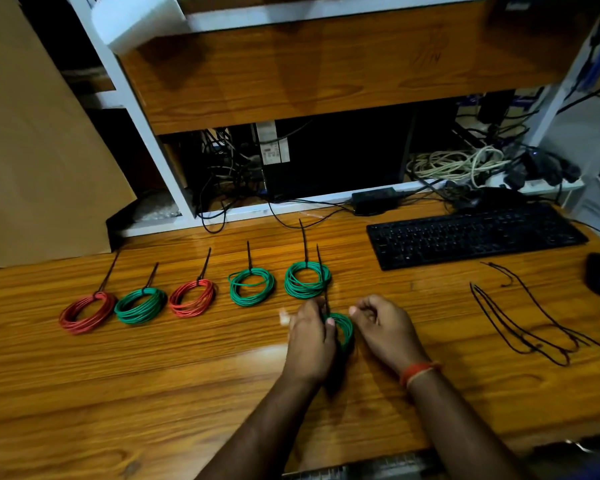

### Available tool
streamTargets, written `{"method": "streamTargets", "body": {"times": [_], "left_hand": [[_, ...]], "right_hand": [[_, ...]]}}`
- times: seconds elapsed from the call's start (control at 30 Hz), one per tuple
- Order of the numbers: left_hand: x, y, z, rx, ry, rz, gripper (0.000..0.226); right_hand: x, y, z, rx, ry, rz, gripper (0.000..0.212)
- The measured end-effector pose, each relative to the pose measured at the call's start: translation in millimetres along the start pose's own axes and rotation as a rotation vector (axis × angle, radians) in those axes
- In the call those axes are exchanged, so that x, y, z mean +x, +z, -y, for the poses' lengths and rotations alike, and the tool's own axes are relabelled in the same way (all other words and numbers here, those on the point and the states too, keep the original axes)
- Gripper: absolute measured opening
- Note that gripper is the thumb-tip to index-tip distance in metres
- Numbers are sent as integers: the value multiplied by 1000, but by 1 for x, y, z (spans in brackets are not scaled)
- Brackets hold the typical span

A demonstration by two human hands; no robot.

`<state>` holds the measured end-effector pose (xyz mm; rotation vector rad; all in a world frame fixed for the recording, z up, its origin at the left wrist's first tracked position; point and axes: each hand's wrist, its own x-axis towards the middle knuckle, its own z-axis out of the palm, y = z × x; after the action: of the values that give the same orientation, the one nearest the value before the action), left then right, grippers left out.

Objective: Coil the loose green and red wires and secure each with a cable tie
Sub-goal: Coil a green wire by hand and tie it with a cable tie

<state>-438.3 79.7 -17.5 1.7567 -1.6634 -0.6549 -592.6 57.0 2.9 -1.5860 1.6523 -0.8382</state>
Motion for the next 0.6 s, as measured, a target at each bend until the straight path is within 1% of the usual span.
{"method": "streamTargets", "body": {"times": [0.1,0.17,0.2,0.23,0.33,0.4,0.47,0.53,0.6], "left_hand": [[-9,-3,7,168,69,20,48],[-13,-4,11,197,115,18,60],[-15,-3,13,192,129,12,62],[-17,-4,14,172,136,8,58],[-22,-9,17,75,158,11,39],[-23,-17,22,6,227,42,31],[-21,-29,30,-38,326,124,26],[-21,-37,38,-1,409,214,26],[-23,-37,42,87,425,215,22]], "right_hand": [[-6,-3,-2,-26,-6,22,26],[-8,-1,-3,-67,-29,55,35],[-9,1,-4,-88,-54,61,37],[-11,3,-4,-102,-83,57,37],[-16,8,-7,-122,-151,29,31],[-18,9,-10,-125,-164,9,26],[-18,10,-16,-122,-168,-28,30],[-19,13,-20,-112,-166,-74,39],[-22,16,-22,-95,-190,-120,40]]}}
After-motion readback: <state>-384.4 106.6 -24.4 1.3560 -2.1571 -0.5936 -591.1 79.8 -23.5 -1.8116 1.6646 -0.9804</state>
